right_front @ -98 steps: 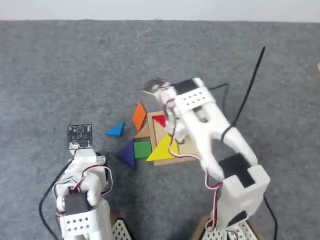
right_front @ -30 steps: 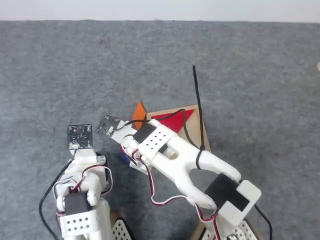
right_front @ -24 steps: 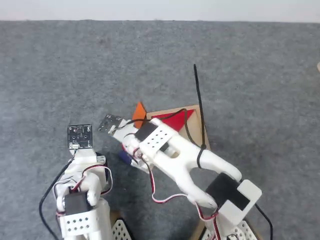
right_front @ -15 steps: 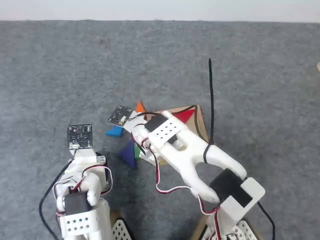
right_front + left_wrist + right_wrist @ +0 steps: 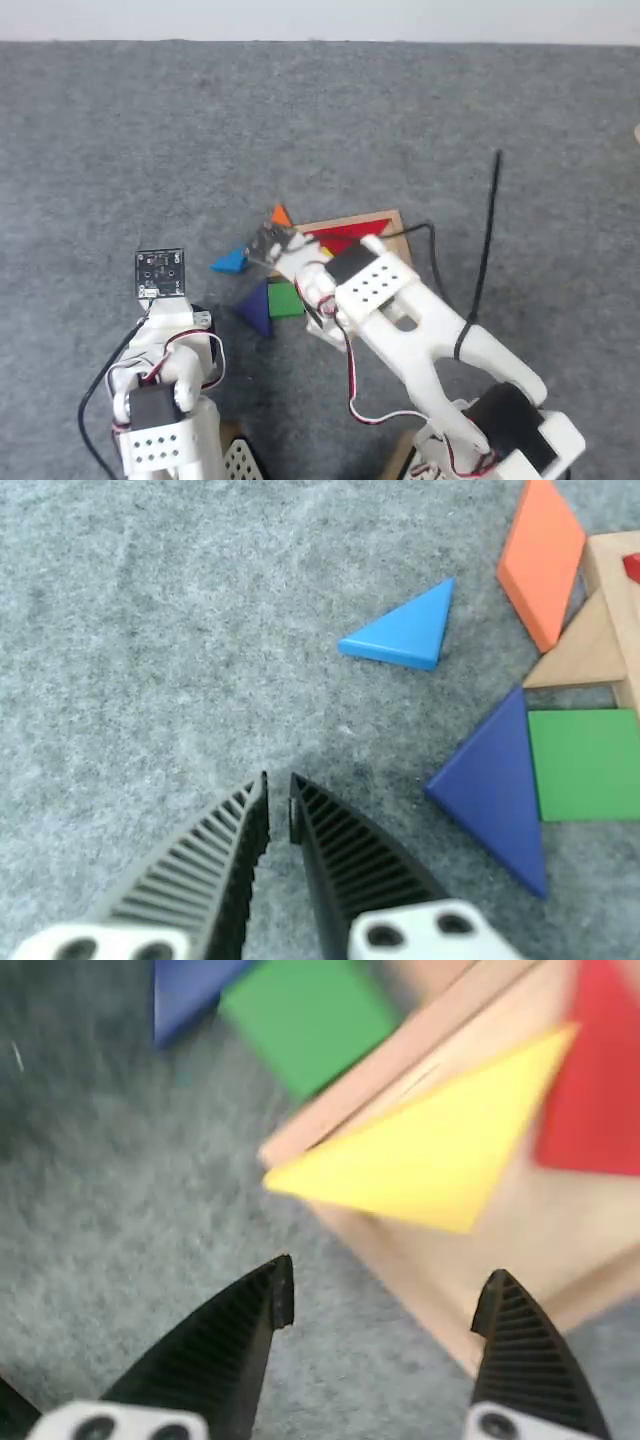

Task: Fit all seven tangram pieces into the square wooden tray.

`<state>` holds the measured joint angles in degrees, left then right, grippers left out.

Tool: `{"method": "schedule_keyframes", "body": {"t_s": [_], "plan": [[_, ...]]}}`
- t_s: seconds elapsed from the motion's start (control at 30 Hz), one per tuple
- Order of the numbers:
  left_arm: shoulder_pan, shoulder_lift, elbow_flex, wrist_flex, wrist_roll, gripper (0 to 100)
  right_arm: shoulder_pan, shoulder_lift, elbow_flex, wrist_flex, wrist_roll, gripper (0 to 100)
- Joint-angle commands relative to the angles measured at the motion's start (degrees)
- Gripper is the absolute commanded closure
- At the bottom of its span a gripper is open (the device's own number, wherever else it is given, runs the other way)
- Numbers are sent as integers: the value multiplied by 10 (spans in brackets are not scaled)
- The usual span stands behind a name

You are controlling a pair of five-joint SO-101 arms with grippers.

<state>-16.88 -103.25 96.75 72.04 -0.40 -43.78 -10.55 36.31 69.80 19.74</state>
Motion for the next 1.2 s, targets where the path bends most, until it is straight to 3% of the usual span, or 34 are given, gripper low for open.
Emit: {"method": "schedule_keyframes", "body": {"t_s": [0.0, 0.3, 0.57, 0.93, 1.17], "plan": [[3, -10, -3, 2, -3, 964, 10, -29, 28, -42, 10, 713], [3, -10, -3, 2, -3, 964, 57, 47, -11, -87, 17, 713], [3, -10, -3, 2, -3, 964, 54, 174, -94, -108, 25, 713], [3, -10, -3, 2, -3, 964, 62, 182, -122, -73, 55, 713], [3, -10, -3, 2, -3, 964, 125, 186, -132, -87, 69, 713]]}}
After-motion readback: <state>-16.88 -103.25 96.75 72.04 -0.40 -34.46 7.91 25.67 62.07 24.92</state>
